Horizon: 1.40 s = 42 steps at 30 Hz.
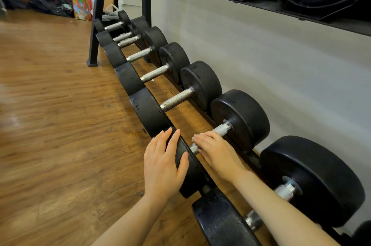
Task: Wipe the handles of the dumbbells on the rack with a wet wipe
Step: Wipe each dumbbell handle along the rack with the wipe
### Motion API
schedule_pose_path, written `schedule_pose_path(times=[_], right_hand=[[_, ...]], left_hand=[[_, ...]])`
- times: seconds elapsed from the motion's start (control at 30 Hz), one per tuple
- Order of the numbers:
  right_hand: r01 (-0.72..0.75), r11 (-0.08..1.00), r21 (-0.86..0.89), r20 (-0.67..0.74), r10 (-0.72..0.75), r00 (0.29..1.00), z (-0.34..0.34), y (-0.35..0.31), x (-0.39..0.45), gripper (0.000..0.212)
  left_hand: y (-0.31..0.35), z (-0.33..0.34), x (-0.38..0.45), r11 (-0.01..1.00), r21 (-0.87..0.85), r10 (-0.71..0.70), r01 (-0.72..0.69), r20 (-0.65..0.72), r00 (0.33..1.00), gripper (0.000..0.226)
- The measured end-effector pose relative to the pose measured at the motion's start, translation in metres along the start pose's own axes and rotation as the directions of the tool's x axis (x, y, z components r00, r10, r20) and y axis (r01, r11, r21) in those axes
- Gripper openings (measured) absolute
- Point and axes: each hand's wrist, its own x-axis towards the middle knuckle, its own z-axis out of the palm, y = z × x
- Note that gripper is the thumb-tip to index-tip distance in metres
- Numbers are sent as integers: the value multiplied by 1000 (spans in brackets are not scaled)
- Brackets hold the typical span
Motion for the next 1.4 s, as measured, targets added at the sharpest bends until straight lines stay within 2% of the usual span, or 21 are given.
schedule_pose_path(times=[0.2, 0.47, 0.77, 1.07, 1.23, 1.4], right_hand=[[0, 999, 54, 100, -6, 995, 7, 1, -6, 52], [97, 995, 36, 212, -102, 972, -7, 9, 0, 60], [118, 992, 33, 180, -122, 976, -2, 12, -1, 59], [147, 989, 14, 195, -147, 970, -6, 14, -6, 71], [227, 974, -13, 270, -216, 939, -1, 11, -9, 82], [110, 991, 76, 178, -122, 976, -9, 23, -9, 73]], left_hand=[[0, -2, 0, 1000, -3, 21, -21, -2, 1000, 58], [1, -2, 1, 1000, -5, 27, -27, -13, 1000, 58], [2, -2, 1, 1000, -15, 24, -24, -16, 1000, 58], [3, -3, 1, 1000, -20, 20, -20, -18, 1000, 58], [3, -2, 2, 999, -21, 33, -34, -32, 999, 58], [3, -2, 2, 997, -36, 60, -62, -60, 996, 57]])
